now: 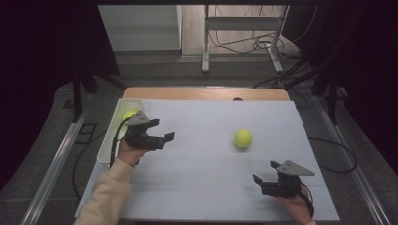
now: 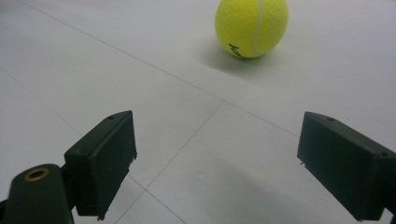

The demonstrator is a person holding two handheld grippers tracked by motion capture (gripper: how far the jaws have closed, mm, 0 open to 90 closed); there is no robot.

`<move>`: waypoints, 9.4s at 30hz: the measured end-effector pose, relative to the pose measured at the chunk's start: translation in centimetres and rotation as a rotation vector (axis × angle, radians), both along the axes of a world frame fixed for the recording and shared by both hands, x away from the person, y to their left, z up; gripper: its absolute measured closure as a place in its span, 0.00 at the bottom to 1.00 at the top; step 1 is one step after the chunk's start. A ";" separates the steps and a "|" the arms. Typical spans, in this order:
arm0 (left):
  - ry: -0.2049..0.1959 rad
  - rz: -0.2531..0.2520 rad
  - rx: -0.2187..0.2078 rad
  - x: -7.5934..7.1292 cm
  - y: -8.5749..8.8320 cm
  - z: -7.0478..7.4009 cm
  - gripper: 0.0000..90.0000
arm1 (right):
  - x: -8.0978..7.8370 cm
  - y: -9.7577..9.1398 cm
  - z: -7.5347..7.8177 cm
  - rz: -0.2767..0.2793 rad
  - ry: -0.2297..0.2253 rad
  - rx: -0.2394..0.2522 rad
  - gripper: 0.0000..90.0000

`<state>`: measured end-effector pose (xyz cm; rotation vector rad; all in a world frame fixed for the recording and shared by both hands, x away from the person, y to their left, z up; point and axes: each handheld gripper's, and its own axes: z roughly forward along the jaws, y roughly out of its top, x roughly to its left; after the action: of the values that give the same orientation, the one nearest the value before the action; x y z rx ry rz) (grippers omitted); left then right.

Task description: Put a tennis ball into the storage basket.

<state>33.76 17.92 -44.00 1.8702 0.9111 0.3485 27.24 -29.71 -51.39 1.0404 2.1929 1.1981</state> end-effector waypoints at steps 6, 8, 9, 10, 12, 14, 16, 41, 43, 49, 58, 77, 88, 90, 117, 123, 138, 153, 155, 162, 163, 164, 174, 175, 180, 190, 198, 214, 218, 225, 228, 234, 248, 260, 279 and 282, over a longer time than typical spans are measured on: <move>-0.001 -0.020 0.011 -0.2 -0.8 0.0 0.15 | -0.1 0.1 0.1 0.003 -0.007 0.000 0.13; 0.001 -0.026 0.013 -0.2 -1.1 -0.1 0.15 | -0.1 0.0 0.1 0.003 -0.006 0.001 0.13; 0.003 -0.030 0.014 -0.2 -1.2 -0.1 0.15 | -0.1 0.0 0.1 0.004 -0.006 0.001 0.13; 0.003 -0.030 0.014 -0.2 -1.2 -0.1 0.15 | -0.1 0.0 0.1 0.004 -0.006 0.002 0.13; 0.007 -0.041 0.017 -0.2 -1.6 -0.2 0.15 | -0.1 0.0 0.1 0.005 -0.007 0.001 0.13; 0.008 -0.042 0.017 -0.2 -1.7 -0.2 0.15 | -0.1 0.0 0.1 0.006 -0.007 0.003 0.13; 0.010 -0.049 0.021 -0.2 -1.9 -0.3 0.15 | -0.1 0.1 0.1 0.007 -0.008 0.003 0.13; 0.024 -0.100 0.048 -0.2 -4.4 -1.0 0.15 | -0.2 0.1 0.1 0.008 -0.014 -0.003 0.13; 0.026 -0.106 0.050 -0.2 -4.7 -1.1 0.15 | -0.2 0.0 0.1 0.009 -0.014 -0.003 0.14; 0.030 -0.119 0.065 -0.1 -5.3 -1.4 0.15 | -0.2 0.0 0.1 0.008 -0.013 -0.003 0.14; 0.037 -0.128 0.071 0.0 -5.9 -1.7 0.15 | -0.2 0.0 0.1 0.008 -0.013 -0.005 0.14; 0.052 -0.163 0.087 0.4 -7.9 -2.3 0.15 | -0.2 0.0 0.1 0.011 -0.014 -0.003 0.14; 0.061 -0.180 0.094 0.7 -9.0 -2.6 0.15 | -0.2 0.0 0.1 0.013 -0.013 -0.003 0.14; 0.061 -0.183 0.095 0.7 -9.1 -2.7 0.15 | -0.2 0.0 0.1 0.013 -0.013 -0.004 0.14; 0.077 -0.217 0.102 1.5 -11.7 -3.5 0.15 | -0.2 0.0 0.1 0.011 -0.011 -0.006 0.14; 0.078 -0.224 0.103 1.6 -12.1 -3.7 0.15 | -0.2 0.0 0.1 0.011 -0.012 -0.005 0.14; 0.085 -0.245 0.109 2.1 -13.5 -4.1 0.15 | -0.2 0.0 0.1 0.011 -0.010 -0.001 0.14; 0.092 -0.251 0.108 2.5 -14.4 -4.5 0.15 | -0.2 0.0 0.1 0.014 -0.011 -0.001 0.14; 0.094 -0.249 0.104 2.6 -14.5 -4.6 0.15 | -0.2 0.0 0.1 0.014 -0.010 -0.001 0.14; 0.098 -0.257 0.100 2.8 -15.2 -4.7 0.15 | -0.2 0.0 0.1 0.014 -0.009 -0.002 0.14; 0.097 -0.260 0.103 2.9 -15.3 -4.7 0.15 | -0.2 0.0 0.1 0.014 -0.009 -0.002 0.14; 0.100 -0.259 0.098 2.9 -15.4 -4.8 0.15 | -0.2 0.0 0.1 0.013 -0.009 -0.002 0.14; 0.105 -0.248 0.097 3.6 -16.6 -5.1 0.15 | -0.2 0.0 0.1 0.014 -0.008 -0.003 0.14; 0.105 -0.249 0.100 3.7 -16.7 -5.1 0.15 | -0.2 0.0 0.1 0.014 -0.007 -0.006 0.14; 0.112 -0.244 0.107 4.0 -17.1 -5.2 0.15 | -0.2 0.0 0.1 0.014 -0.005 -0.005 0.14; 0.115 -0.248 0.122 4.7 -18.3 -5.3 0.15 | -0.2 0.0 0.1 0.015 -0.006 -0.005 0.14; 0.119 -0.251 0.133 5.0 -19.0 -5.5 0.15 | -0.2 0.0 0.1 0.016 -0.007 -0.004 0.14; 0.128 -0.254 0.143 5.9 -20.4 -5.7 0.15 | -0.2 0.0 0.1 0.017 -0.006 -0.003 0.14; 0.131 -0.256 0.143 6.0 -20.8 -5.8 0.15 | -0.2 0.0 0.1 0.017 -0.006 -0.002 0.14; 0.135 -0.261 0.156 6.4 -21.6 -5.9 0.15 | -0.2 0.0 0.1 0.017 -0.005 -0.001 0.14; 0.136 -0.261 0.159 6.6 -21.9 -6.0 0.15 | -0.2 0.0 0.1 0.017 -0.007 0.000 0.14; 0.139 -0.256 0.157 7.0 -22.2 -6.2 0.15 | -0.2 0.0 0.1 0.020 -0.006 0.000 0.14; 0.142 -0.254 0.172 7.7 -23.3 -7.1 0.15 | -0.2 0.1 0.0 0.022 -0.006 -0.003 0.14; 0.136 -0.262 0.184 8.1 -24.0 -7.3 0.15 | -0.2 0.0 0.1 0.020 -0.006 -0.001 0.14; 0.149 -0.255 0.183 9.5 -25.6 -7.8 0.15 | -0.2 -0.1 0.1 0.017 -0.005 0.008 0.14; 0.151 -0.256 0.187 9.7 -25.9 -7.9 0.15 | -0.2 -0.1 0.1 0.016 -0.005 0.008 0.14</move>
<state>43.46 -7.94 -51.88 2.1805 0.7453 0.1402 27.01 -29.82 -51.31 1.0237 2.1987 1.2167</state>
